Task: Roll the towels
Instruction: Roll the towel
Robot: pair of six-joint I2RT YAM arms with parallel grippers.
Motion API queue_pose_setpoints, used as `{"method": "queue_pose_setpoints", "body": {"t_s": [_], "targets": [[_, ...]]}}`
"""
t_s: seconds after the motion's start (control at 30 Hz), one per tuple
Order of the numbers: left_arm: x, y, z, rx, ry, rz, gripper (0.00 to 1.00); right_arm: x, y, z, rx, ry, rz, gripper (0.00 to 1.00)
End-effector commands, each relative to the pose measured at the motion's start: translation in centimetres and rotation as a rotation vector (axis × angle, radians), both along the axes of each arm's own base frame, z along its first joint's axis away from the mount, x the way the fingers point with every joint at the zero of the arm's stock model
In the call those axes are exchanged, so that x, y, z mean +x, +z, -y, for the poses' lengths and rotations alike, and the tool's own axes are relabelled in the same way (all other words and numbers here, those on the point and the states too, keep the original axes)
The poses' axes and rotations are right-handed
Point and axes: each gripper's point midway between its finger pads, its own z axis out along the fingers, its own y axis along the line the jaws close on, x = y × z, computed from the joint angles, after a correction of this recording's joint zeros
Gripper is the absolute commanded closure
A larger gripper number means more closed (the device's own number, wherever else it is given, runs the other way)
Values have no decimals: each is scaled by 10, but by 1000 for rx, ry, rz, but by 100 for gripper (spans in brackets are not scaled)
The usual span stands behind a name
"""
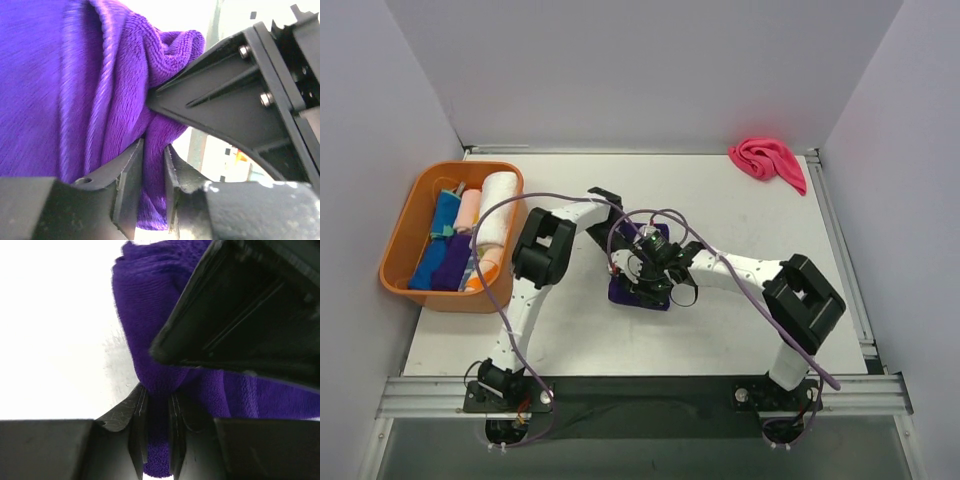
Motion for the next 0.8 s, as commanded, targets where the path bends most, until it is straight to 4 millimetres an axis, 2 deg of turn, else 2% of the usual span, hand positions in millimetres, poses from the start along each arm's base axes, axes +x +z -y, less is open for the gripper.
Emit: {"method": "queue_pose_setpoints", "body": {"t_s": [0.0, 0.17, 0.27, 0.57, 0.73, 0.77], "targets": [[55, 6, -16, -40, 29, 252, 66, -53, -1, 16, -53, -29, -329, 100], [82, 16, -28, -33, 109, 284, 63, -49, 6, 20, -5, -109, -492, 100], [99, 29, -31, -52, 161, 307, 58, -44, 6, 27, 4, -151, -556, 100], [162, 78, -57, -88, 357, 441, 57, -37, 5, 27, 25, -201, -768, 100], [185, 108, -74, -115, 437, 562, 56, -30, 7, 24, 57, -226, -911, 100], [185, 116, -78, -110, 448, 588, 56, -29, 7, 24, 59, -222, -932, 100]]}}
